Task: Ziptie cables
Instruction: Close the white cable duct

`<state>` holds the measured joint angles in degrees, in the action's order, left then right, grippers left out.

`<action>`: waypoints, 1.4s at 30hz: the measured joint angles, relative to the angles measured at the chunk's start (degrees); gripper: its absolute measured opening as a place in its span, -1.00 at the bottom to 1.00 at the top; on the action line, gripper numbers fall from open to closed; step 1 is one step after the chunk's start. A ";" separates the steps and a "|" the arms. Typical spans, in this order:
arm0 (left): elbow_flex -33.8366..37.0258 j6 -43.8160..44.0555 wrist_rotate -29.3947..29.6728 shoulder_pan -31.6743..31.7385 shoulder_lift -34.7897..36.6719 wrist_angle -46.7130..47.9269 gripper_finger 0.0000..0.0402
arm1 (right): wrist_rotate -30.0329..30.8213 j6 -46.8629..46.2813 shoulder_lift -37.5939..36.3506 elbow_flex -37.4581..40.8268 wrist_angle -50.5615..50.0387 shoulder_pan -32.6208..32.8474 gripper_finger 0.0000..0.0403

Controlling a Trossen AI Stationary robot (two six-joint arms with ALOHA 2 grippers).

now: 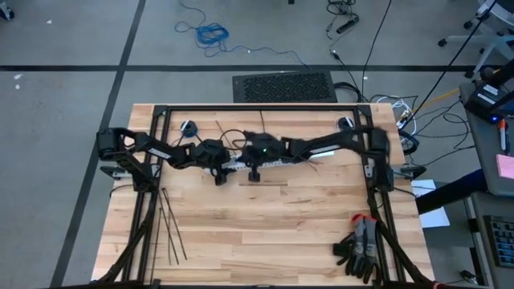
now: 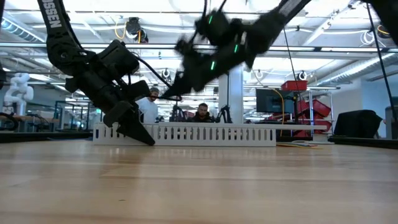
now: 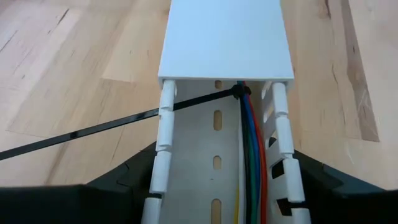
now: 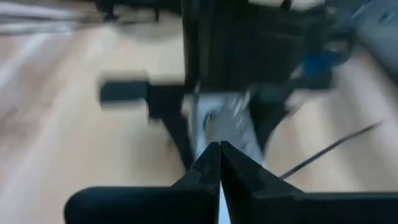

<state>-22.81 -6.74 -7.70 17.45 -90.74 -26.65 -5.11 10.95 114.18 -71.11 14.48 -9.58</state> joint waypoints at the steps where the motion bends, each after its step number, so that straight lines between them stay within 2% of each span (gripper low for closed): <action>1: 0.00 0.02 0.00 0.00 0.00 0.04 0.22 | 0.68 1.40 -2.28 -0.19 -1.99 0.05 -1.00; 4: 0.00 0.01 0.01 0.00 0.00 0.13 0.22 | 1.36 3.26 -8.41 -1.61 -13.54 -0.48 -1.00; 7: 0.00 -0.03 0.02 0.02 0.00 0.03 0.22 | 1.56 2.61 -11.35 -4.80 -26.77 -1.25 -1.00; 11: -0.22 -1.10 0.04 0.20 -0.02 0.10 0.22 | 1.76 1.52 -10.58 -5.58 -33.15 -2.35 -1.00; 26: -0.76 -1.16 0.29 0.20 -0.09 0.48 0.22 | 1.80 -0.86 -2.20 -5.64 -35.31 -3.11 -1.00; 32: -0.76 -1.21 0.53 0.20 -0.07 0.48 0.22 | -2.28 -0.85 0.35 -5.79 -25.86 -3.16 -1.00; 35: -0.79 -1.22 0.60 0.20 -0.07 0.21 0.22 | -2.78 -0.18 1.75 -8.47 -24.93 -3.07 -1.00; 38: -0.81 -1.21 0.61 0.20 -0.07 0.24 0.22 | -2.68 0.85 1.96 -11.40 -28.15 -2.68 -1.00; 42: -0.81 -1.22 0.59 0.20 -0.07 0.30 0.22 | -2.12 2.12 0.87 -16.13 -38.62 -1.95 -1.00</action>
<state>-23.62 -7.96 -7.11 17.65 -90.80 -26.35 -7.24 13.06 115.05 -87.24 -24.14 -11.53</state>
